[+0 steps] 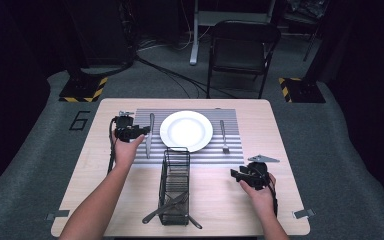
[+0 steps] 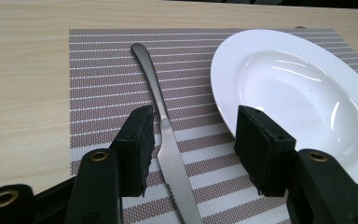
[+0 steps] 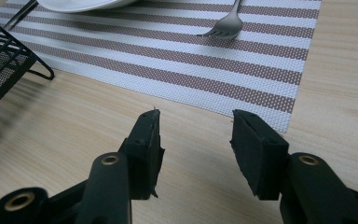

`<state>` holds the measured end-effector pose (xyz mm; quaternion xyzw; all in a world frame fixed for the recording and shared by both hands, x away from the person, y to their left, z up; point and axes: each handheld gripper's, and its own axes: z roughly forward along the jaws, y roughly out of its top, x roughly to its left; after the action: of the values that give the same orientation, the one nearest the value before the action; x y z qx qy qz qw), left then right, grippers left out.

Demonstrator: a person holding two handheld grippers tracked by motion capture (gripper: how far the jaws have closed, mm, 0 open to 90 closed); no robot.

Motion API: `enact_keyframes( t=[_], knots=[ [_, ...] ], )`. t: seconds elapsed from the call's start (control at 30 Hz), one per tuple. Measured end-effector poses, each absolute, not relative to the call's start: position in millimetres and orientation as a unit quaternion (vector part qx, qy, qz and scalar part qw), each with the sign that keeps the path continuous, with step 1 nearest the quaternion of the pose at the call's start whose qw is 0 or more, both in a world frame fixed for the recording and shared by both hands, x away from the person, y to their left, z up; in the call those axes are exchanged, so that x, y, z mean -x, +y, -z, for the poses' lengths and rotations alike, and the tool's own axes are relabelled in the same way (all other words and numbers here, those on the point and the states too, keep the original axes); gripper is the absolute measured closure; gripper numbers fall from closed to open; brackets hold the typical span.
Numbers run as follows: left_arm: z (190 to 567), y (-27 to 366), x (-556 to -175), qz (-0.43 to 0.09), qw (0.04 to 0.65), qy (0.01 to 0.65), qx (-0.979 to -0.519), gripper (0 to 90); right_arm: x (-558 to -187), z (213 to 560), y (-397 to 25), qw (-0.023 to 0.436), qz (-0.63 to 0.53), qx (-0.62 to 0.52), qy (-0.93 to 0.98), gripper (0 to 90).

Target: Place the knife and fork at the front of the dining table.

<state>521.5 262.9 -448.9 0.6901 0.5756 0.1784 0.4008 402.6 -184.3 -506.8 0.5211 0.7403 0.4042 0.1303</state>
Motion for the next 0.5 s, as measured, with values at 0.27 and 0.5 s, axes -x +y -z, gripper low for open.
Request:
enact_keyframes(
  t=[0.27, 0.5],
  knots=[
    [435, 266, -502, -0.172, 0.413, 0.552, -0.704, 44.6, -403, 504, -183, 0.134, -0.405, -0.519, 0.741, 51.7],
    [425, 274, -484, -0.166, 0.415, 0.534, -0.717, 43.6, -402, 503, -182, 0.133, -0.407, -0.518, 0.741, 51.7]
  ],
)
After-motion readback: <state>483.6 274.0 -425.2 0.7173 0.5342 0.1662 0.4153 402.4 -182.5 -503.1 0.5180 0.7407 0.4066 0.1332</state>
